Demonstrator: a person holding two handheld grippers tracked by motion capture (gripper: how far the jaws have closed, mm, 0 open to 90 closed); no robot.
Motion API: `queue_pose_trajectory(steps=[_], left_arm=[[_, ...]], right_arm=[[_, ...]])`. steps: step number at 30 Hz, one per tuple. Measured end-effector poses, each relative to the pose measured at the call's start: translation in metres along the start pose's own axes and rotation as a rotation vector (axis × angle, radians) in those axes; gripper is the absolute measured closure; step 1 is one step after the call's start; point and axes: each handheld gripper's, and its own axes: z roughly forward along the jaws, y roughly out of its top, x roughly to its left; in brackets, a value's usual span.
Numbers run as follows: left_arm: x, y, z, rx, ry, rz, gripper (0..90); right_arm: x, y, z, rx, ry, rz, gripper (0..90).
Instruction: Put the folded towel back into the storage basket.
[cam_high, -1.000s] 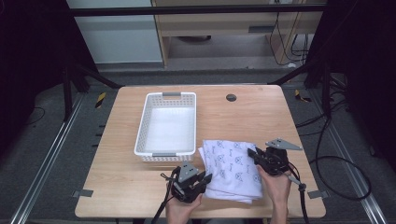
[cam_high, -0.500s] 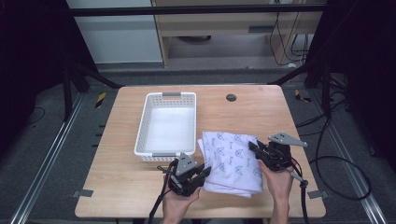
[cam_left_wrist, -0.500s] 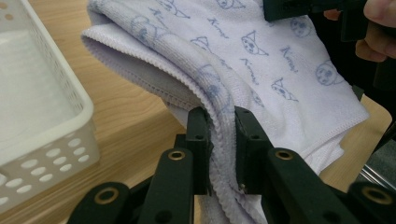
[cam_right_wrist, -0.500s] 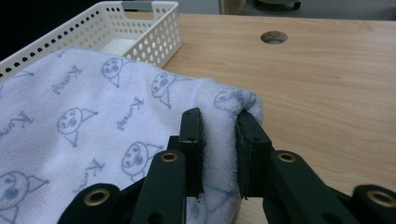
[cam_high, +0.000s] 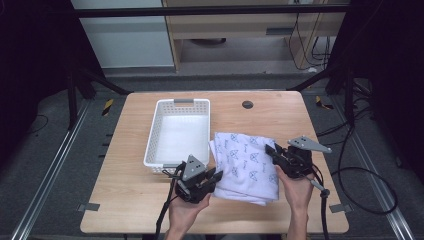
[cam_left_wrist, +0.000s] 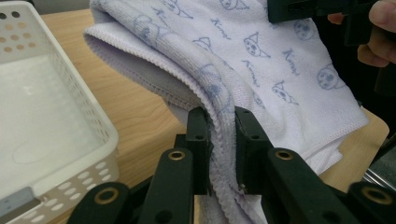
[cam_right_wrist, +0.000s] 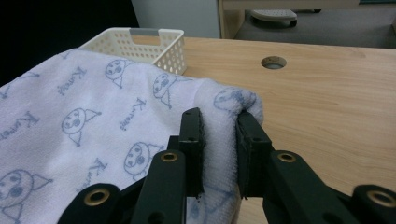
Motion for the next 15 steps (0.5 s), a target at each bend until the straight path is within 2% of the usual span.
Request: queue_pose_trajectory(steps=[15], left_arm=[[0.017, 0.013, -0.018, -0.024, 0.013, -0.012, 77.6]], right_arm=[[0.022, 0.025, 0.005, -0.046, 0.008, -0.016, 75.2]])
